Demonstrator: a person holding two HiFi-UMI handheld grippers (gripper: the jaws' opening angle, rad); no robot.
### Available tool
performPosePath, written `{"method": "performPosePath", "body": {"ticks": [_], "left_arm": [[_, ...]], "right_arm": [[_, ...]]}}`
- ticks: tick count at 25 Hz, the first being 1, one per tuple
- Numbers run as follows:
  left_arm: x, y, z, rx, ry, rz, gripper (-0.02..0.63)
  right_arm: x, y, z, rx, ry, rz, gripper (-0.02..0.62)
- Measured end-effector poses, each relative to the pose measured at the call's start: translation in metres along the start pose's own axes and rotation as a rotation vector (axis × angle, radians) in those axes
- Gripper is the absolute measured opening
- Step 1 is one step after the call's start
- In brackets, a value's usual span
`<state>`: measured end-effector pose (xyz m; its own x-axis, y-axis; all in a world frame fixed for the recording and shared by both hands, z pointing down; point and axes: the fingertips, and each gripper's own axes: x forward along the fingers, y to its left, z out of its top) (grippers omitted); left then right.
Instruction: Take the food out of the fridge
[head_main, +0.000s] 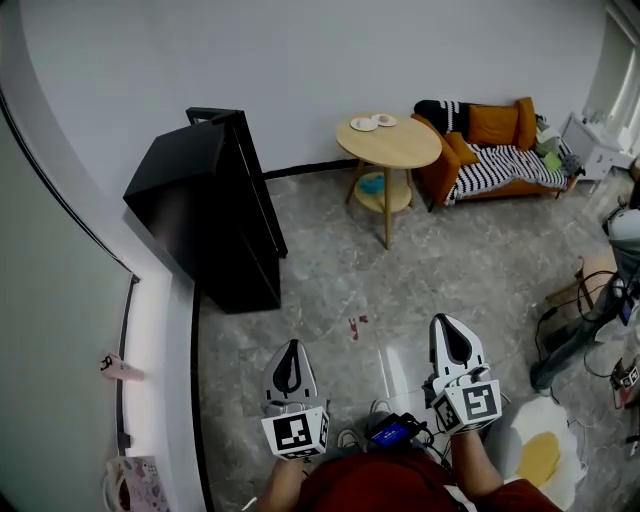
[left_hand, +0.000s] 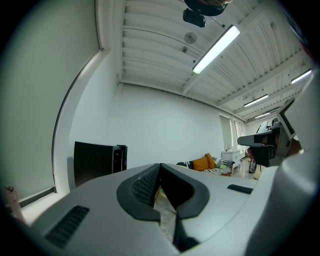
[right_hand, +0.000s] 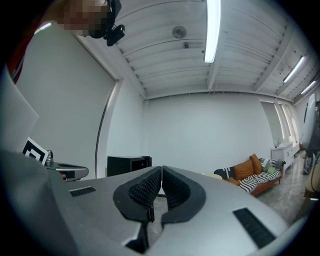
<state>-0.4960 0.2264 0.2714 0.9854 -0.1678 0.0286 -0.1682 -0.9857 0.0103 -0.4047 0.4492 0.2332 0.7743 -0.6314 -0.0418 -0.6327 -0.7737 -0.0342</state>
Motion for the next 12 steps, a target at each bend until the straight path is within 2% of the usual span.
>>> {"method": "performPosePath", "body": {"ticks": [12], "left_arm": [[0.088,-0.009,0.002,0.017,-0.005,0.014,0.013]], "right_arm": [[0.075,-0.053,-0.02,0.014,0.013,0.012,0.022]]}}
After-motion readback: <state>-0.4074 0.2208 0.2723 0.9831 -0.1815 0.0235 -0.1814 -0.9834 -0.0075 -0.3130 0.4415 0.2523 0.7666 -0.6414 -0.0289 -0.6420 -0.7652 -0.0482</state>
